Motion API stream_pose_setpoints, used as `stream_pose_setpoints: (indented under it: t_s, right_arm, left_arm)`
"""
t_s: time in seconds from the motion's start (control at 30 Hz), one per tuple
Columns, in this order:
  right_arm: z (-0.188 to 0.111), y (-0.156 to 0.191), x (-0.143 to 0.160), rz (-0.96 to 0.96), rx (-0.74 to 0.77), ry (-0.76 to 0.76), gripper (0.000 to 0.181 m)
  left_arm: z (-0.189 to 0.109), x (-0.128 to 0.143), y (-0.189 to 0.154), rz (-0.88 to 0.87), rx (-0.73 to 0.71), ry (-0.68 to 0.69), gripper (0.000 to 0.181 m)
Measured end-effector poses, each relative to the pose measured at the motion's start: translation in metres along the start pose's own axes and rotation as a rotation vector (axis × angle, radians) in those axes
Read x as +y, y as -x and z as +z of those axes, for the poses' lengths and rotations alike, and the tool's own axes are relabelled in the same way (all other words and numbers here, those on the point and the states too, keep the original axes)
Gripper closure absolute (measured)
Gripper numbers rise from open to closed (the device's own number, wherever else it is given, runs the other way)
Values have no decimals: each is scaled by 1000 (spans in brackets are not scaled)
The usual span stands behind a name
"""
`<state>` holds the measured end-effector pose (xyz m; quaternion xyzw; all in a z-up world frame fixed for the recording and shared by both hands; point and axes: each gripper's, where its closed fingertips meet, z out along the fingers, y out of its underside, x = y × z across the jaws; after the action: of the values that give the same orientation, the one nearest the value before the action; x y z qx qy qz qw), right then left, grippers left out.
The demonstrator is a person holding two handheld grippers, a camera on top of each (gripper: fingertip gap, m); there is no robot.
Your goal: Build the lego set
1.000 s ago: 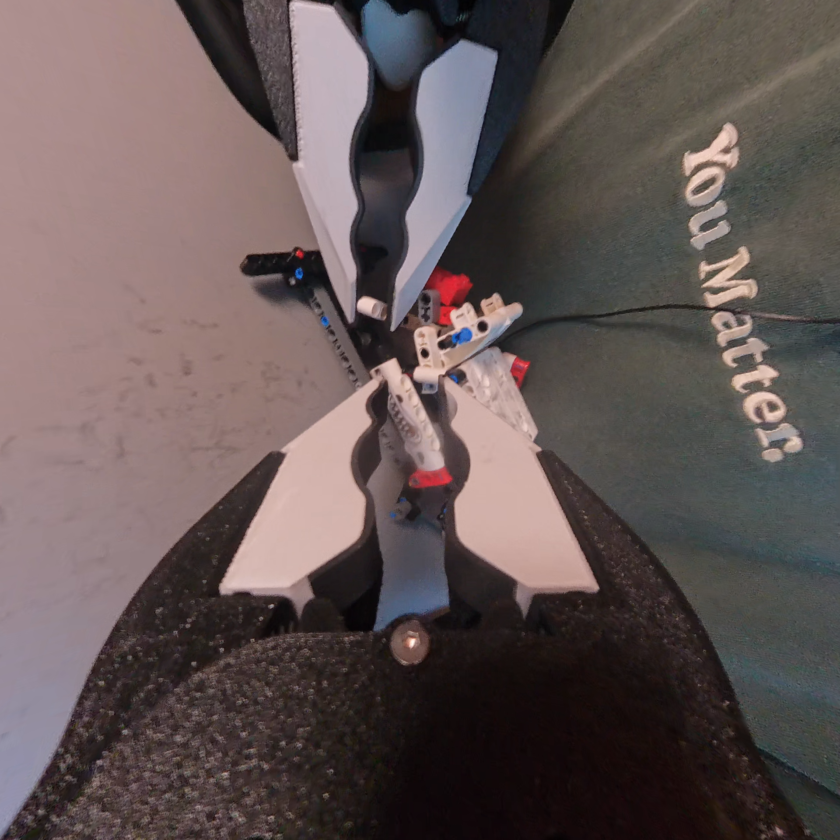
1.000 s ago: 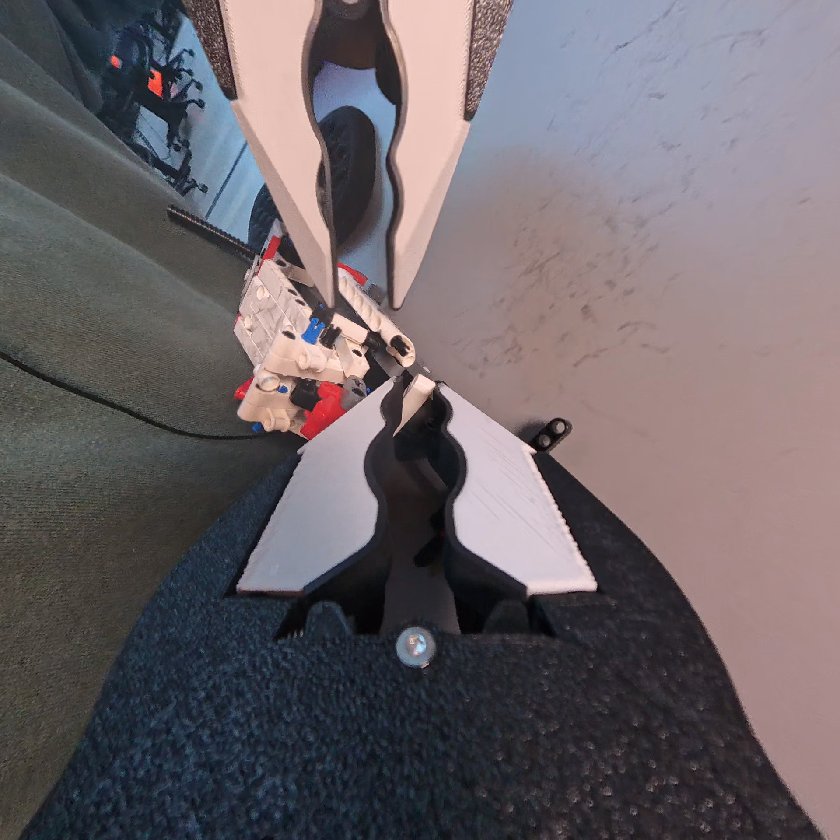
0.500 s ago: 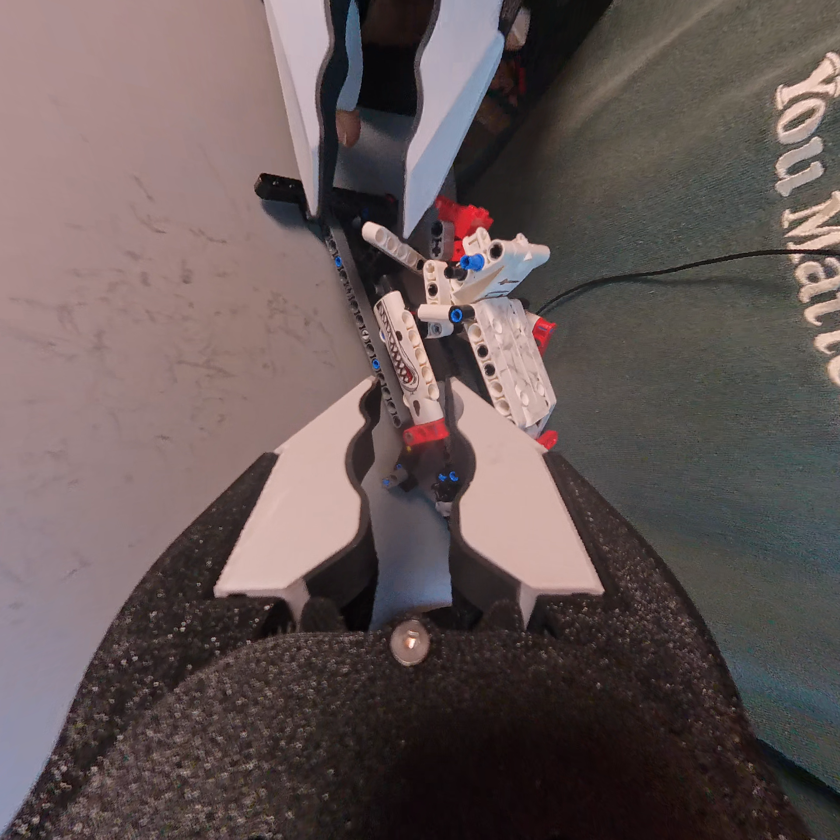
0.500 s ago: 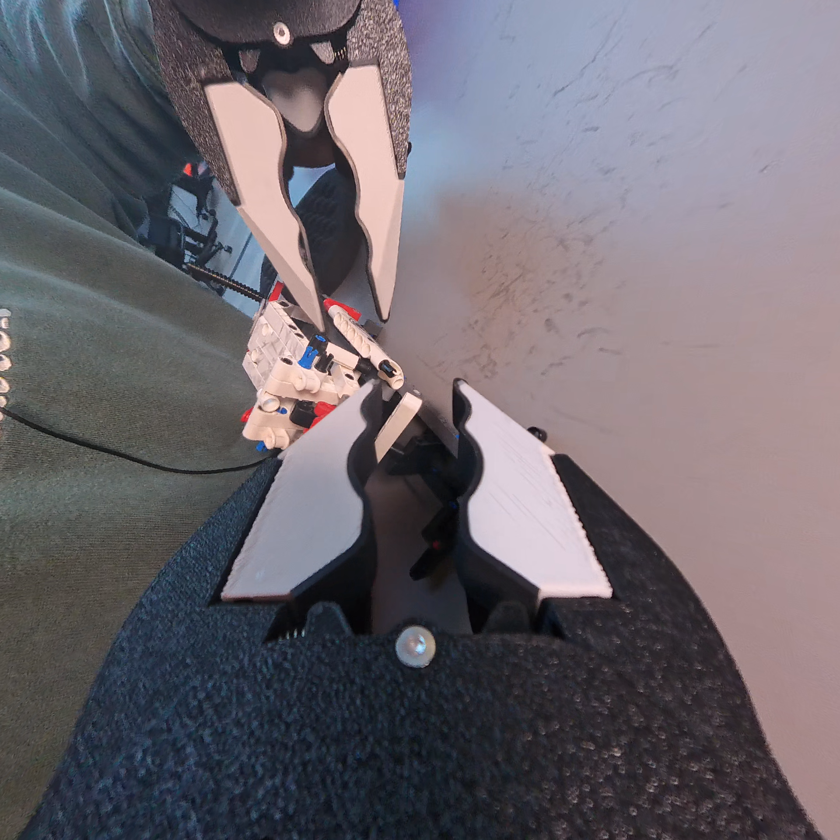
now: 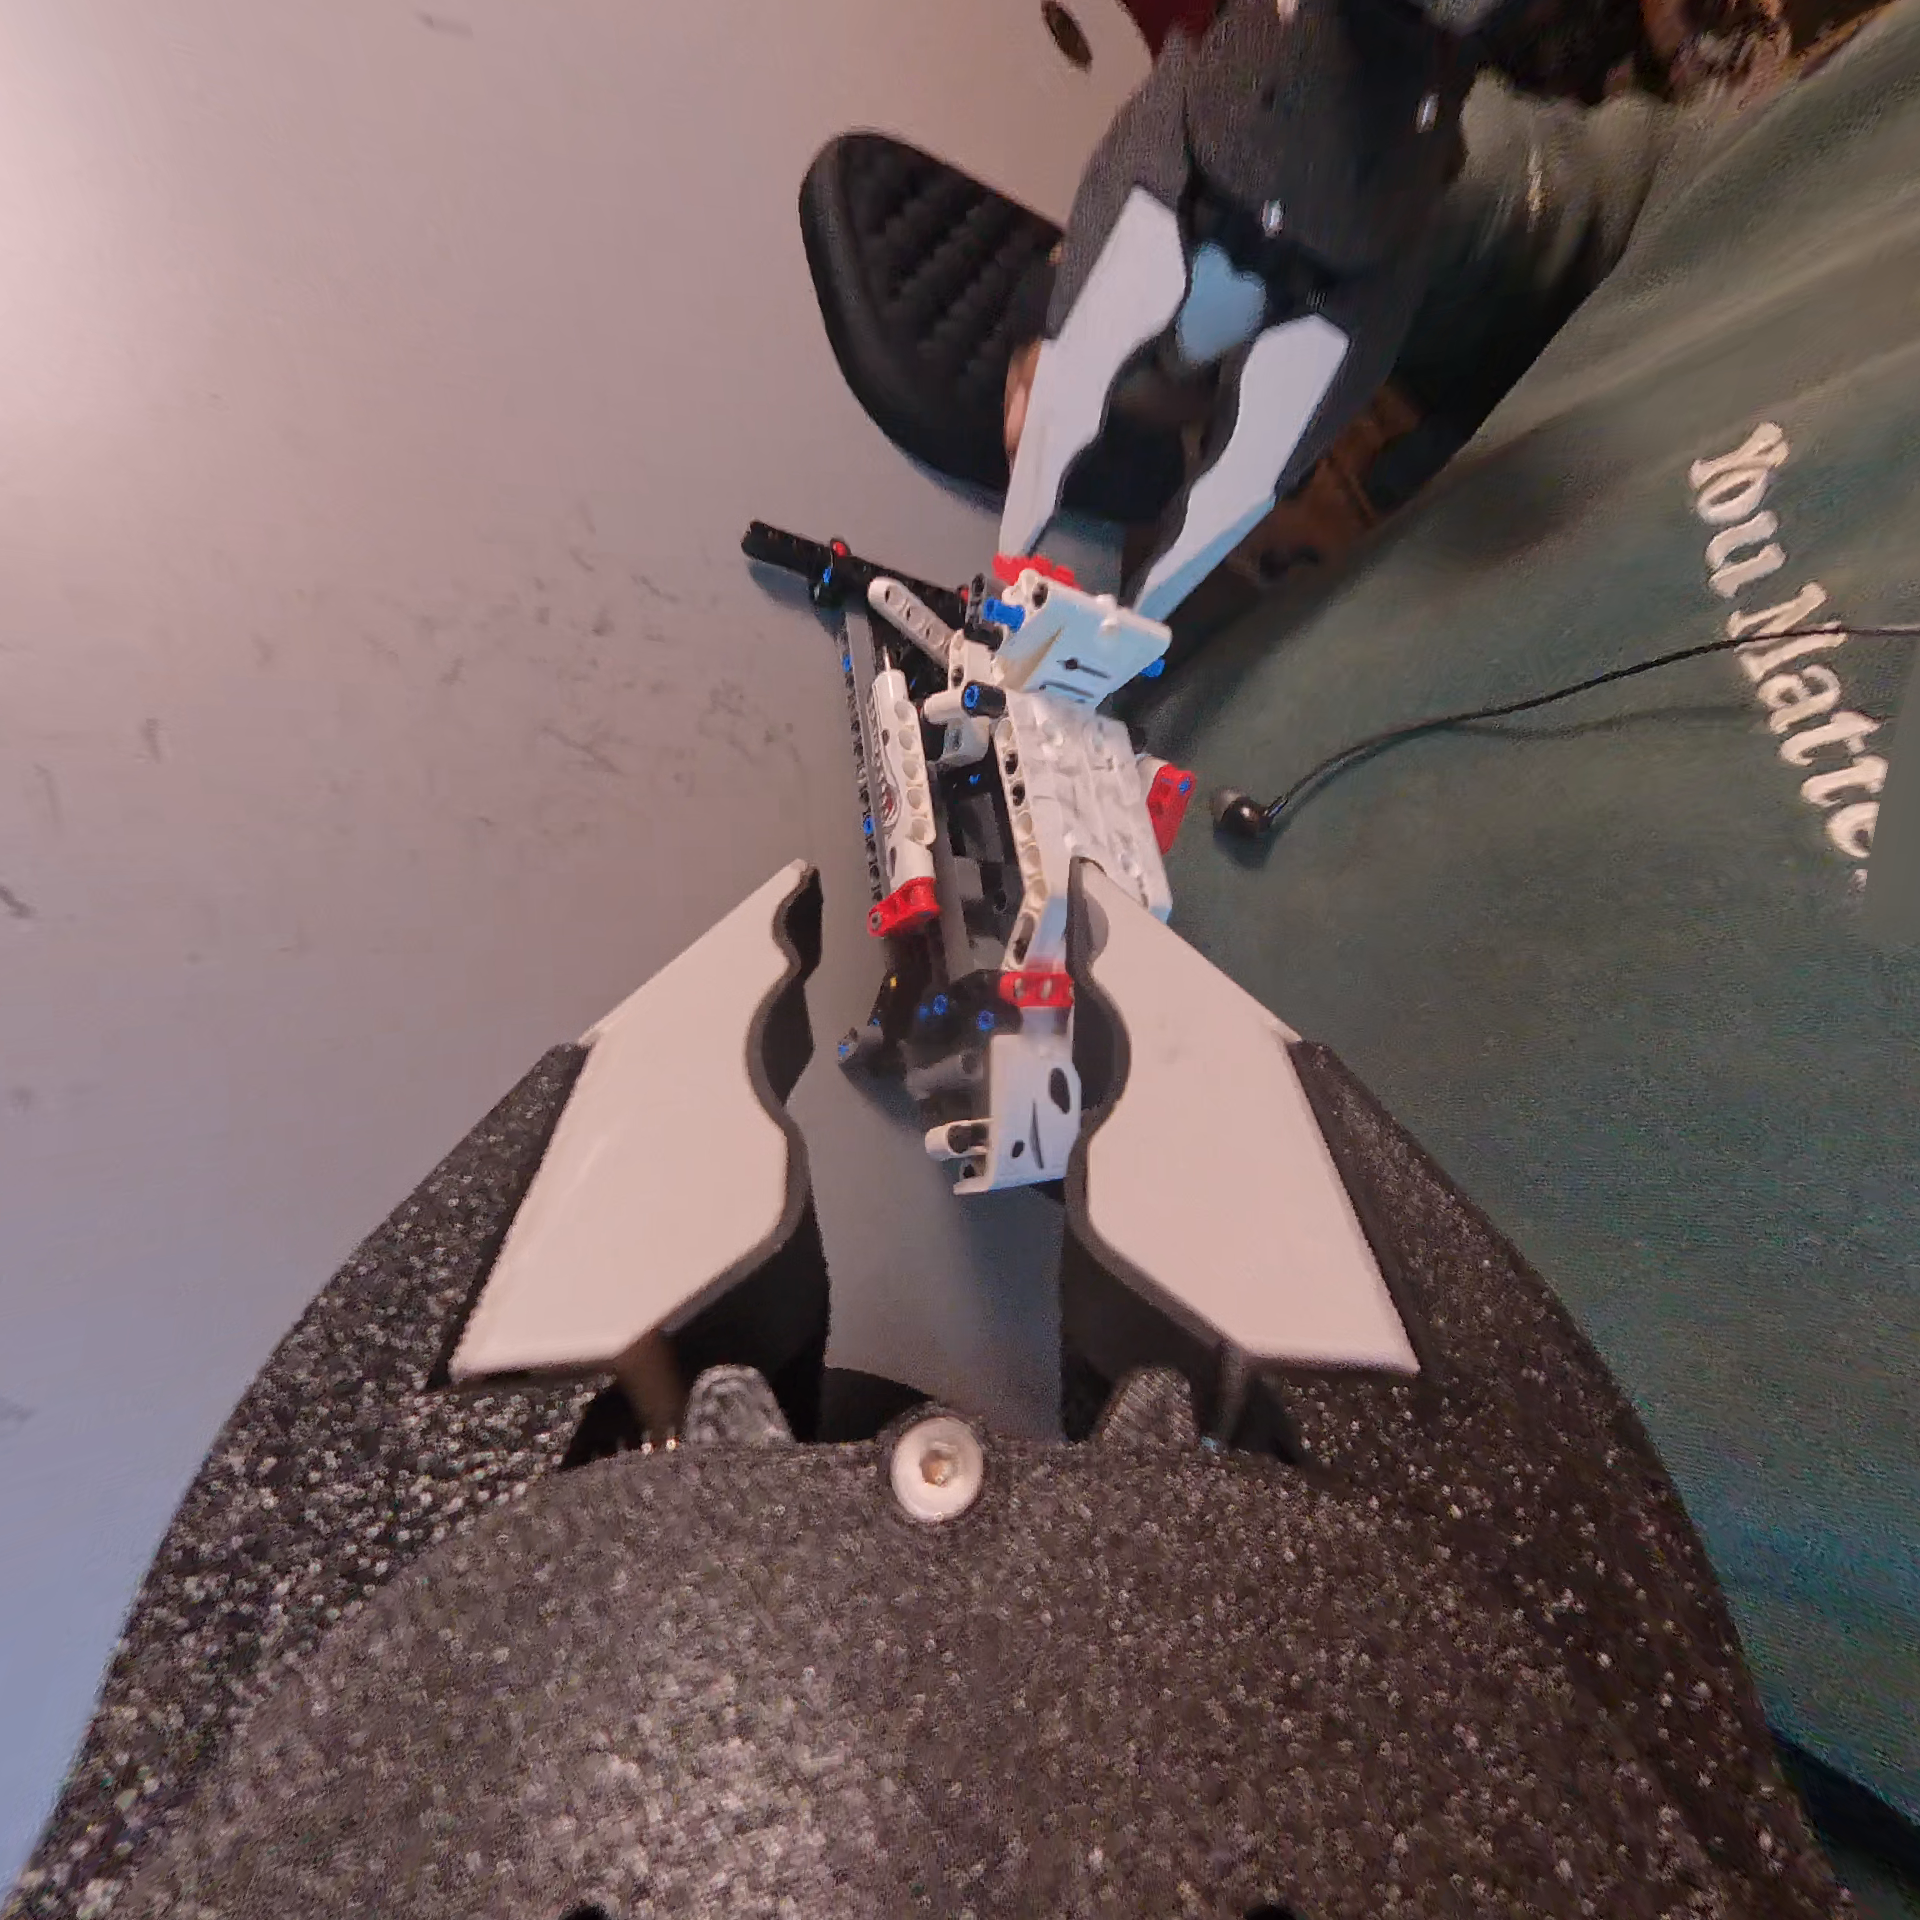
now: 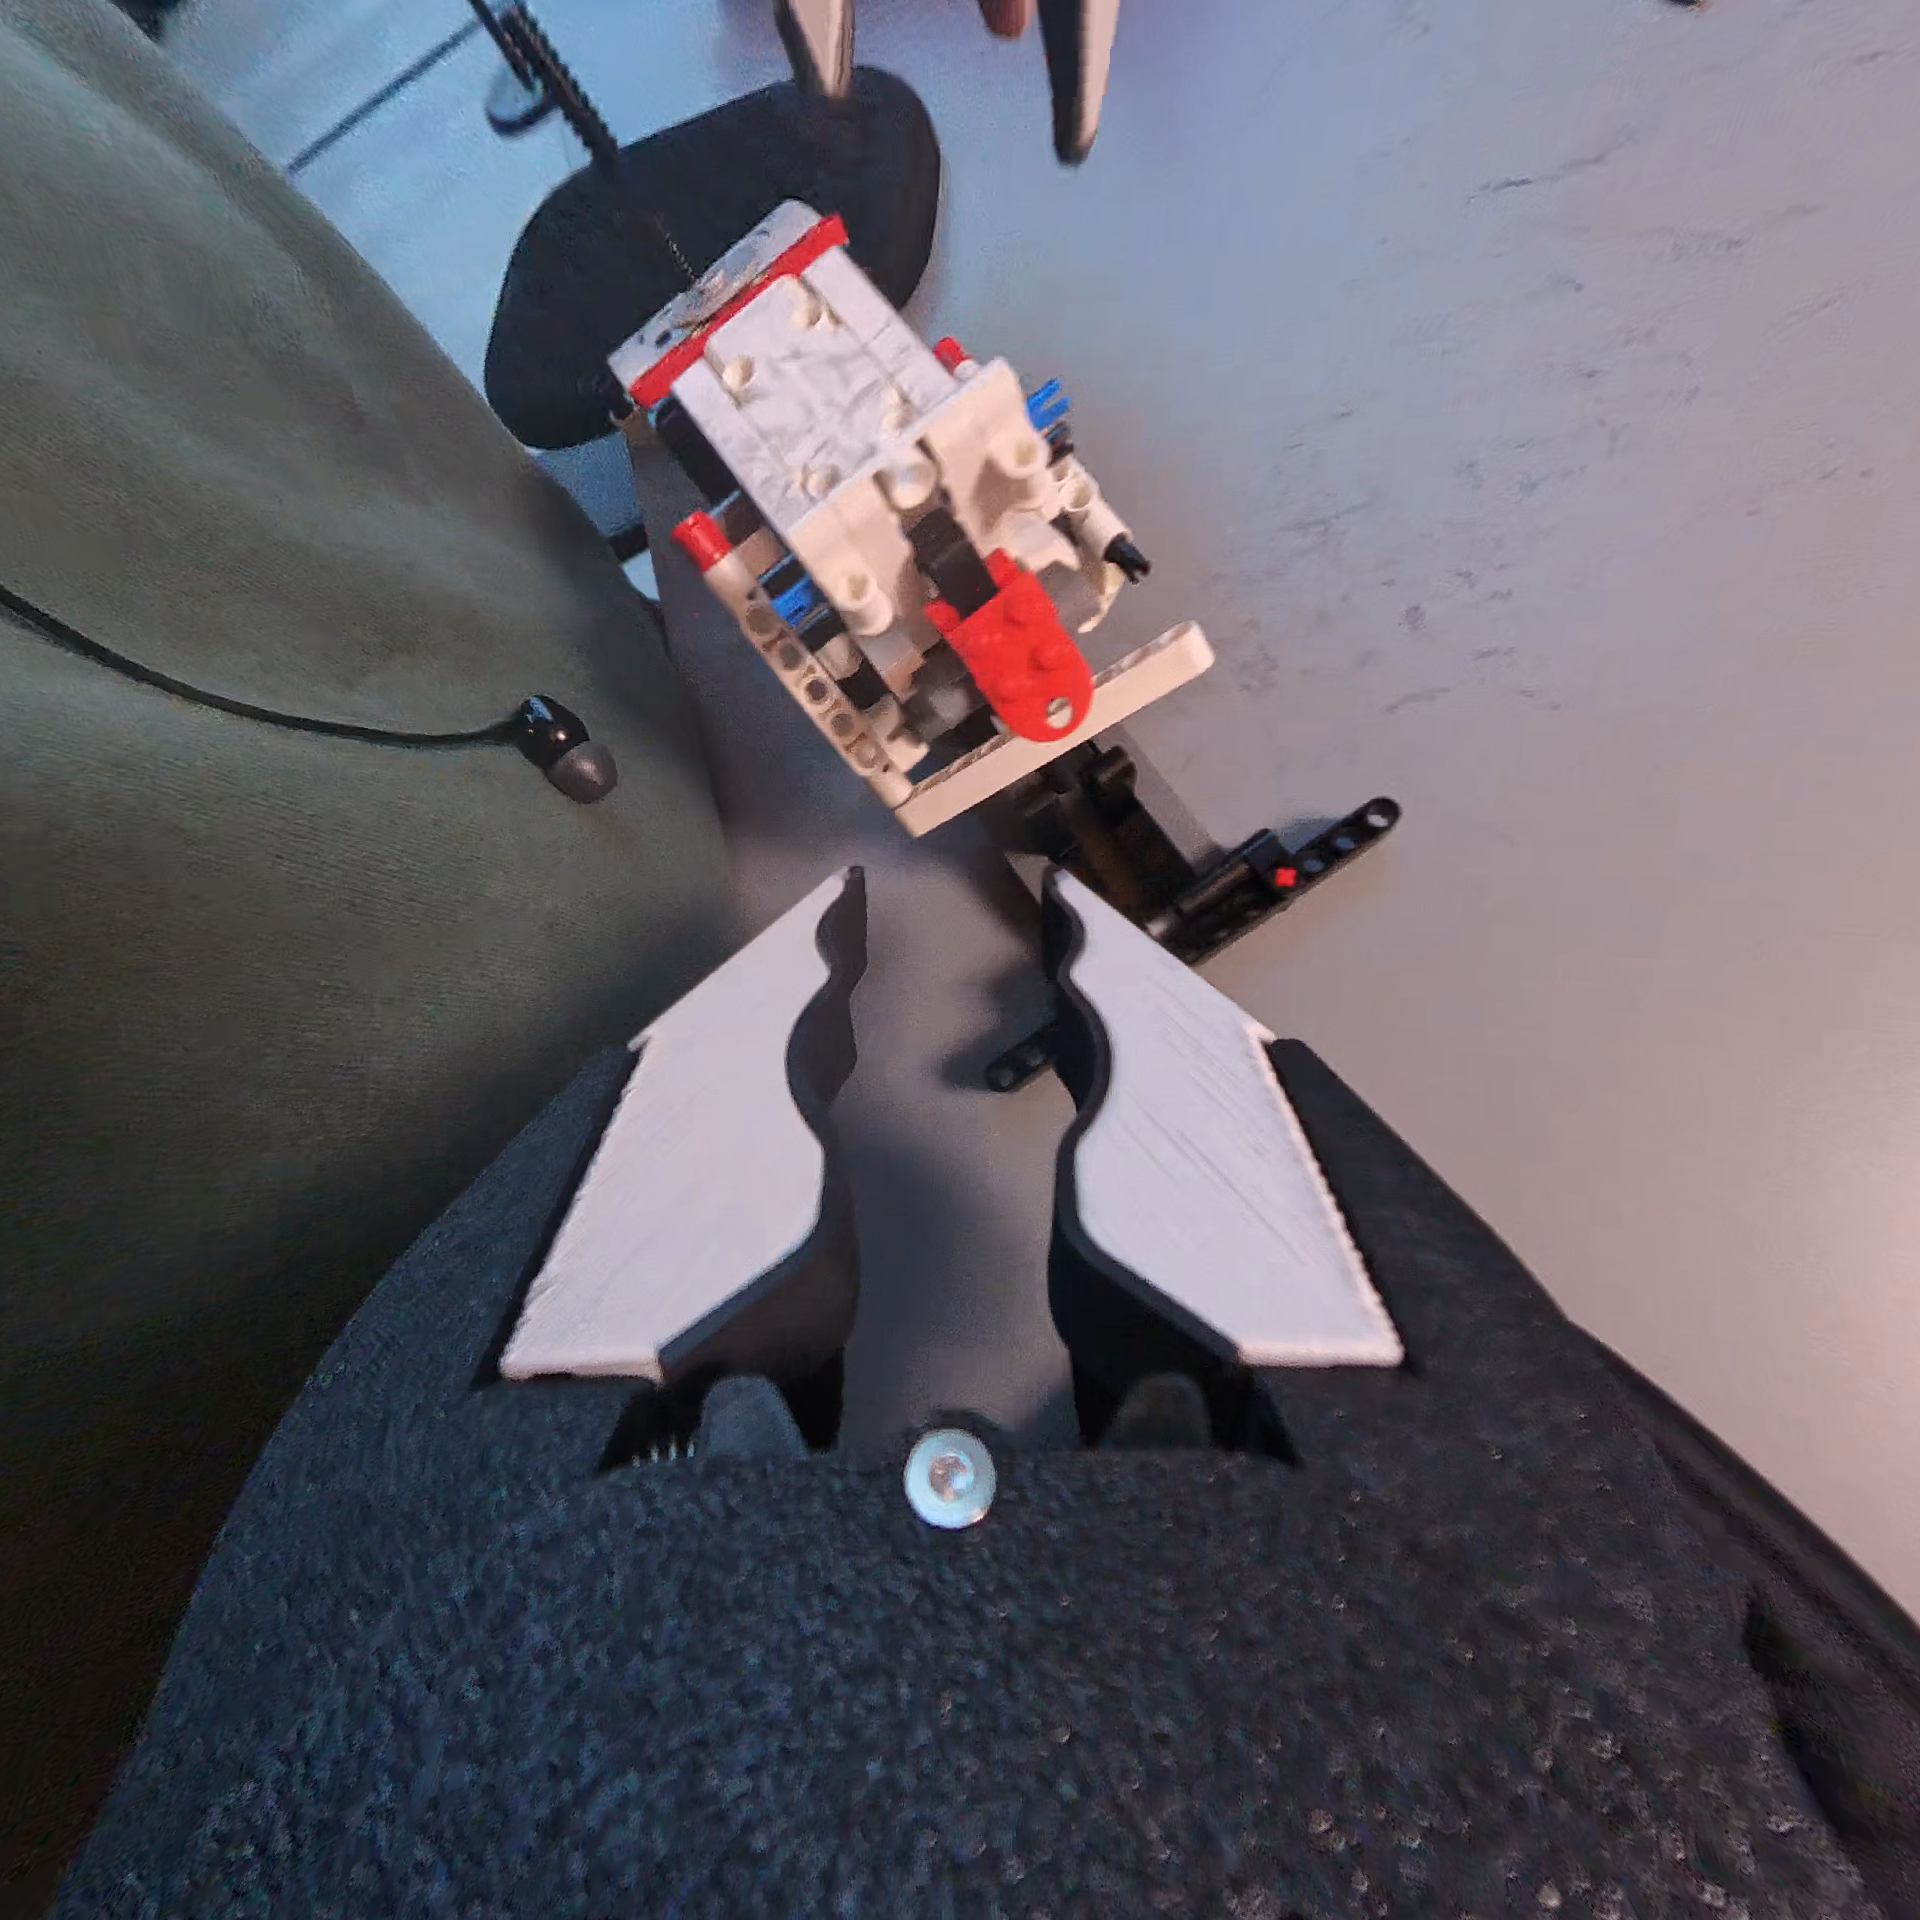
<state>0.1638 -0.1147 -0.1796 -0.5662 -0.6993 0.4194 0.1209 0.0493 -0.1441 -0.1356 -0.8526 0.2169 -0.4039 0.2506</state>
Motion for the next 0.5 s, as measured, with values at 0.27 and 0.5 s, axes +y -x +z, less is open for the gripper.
stream_pose_setpoints:
  t_s: [0.27, 0.5]
  right_arm:
    - [31, 6, 7, -105, 265, -11, 138]
    - [34, -6, 0, -176, 439, -55, 158]
  left_arm:
    - [-28, 17, -34, 66, -127, -254, 96]
    - [11, 61, -30, 190, -294, -163, 78]
